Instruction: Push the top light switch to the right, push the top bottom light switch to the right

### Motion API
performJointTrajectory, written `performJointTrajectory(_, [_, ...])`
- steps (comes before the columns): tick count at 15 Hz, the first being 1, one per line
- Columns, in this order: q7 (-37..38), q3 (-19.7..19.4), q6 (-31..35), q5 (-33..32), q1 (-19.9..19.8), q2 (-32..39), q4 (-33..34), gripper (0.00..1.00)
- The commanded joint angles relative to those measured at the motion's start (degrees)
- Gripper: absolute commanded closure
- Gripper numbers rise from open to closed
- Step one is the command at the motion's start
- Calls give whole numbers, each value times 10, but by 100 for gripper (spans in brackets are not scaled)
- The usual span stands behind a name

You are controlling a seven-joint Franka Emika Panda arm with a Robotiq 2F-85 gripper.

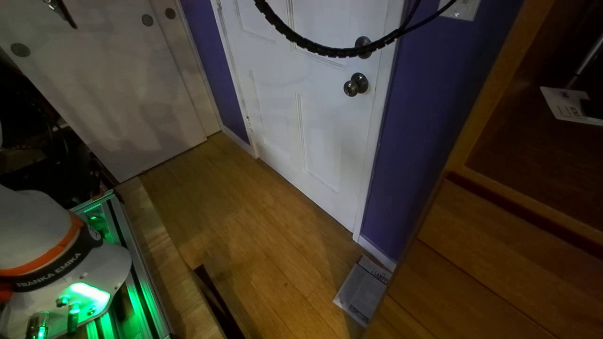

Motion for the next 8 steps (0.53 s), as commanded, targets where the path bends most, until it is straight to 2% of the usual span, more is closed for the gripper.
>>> performJointTrajectory(1, [10, 10, 13, 1, -10, 21, 23, 100])
performJointTrajectory(8, [9, 10, 32, -4, -11, 46, 51, 100])
